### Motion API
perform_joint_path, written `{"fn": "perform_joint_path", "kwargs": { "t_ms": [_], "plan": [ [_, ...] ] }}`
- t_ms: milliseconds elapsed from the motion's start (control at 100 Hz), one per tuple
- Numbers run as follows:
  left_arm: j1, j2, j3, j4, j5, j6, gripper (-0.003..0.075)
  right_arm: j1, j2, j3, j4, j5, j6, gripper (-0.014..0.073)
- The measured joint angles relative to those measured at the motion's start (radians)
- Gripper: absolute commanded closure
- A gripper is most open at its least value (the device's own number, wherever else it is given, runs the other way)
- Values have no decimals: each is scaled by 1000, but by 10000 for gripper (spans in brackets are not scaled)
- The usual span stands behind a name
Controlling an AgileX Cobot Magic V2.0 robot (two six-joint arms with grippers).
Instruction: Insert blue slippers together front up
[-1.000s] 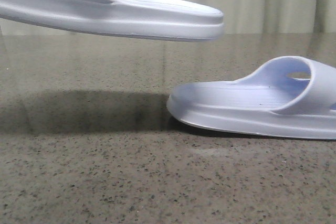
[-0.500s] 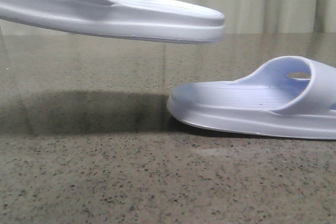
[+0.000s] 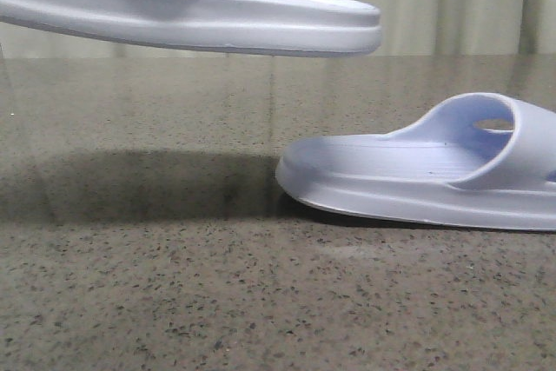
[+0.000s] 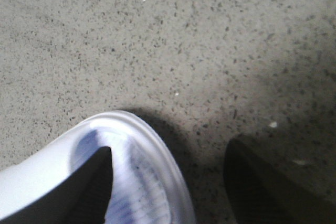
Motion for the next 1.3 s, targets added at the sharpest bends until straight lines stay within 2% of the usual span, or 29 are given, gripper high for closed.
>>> {"fn": "perform_joint_path", "kwargs": {
  "t_ms": [110, 340, 520, 740, 1080, 1180, 1300],
  "plan": [
    [0, 0, 0, -2, 0, 0, 704, 27, 18, 0, 9, -19, 0, 326],
    [0, 0, 0, -4, 0, 0, 704, 76, 36, 0, 17, -37, 0, 435],
    [0, 0, 0, -4, 0, 0, 704, 79, 37, 0, 19, -64, 0, 698],
    [0, 0, 0, -22, 1, 0, 704, 81, 37, 0, 27, -222, 0, 701],
    [0, 0, 0, -46, 3, 0, 704, 81, -22, -1, 31, -661, 0, 700],
    [0, 0, 0, -46, 5, 0, 704, 81, -62, -18, 33, -674, 0, 700],
    [0, 0, 0, -46, 5, 0, 704, 81, -128, -63, 34, -578, 0, 700]
  ]
}}
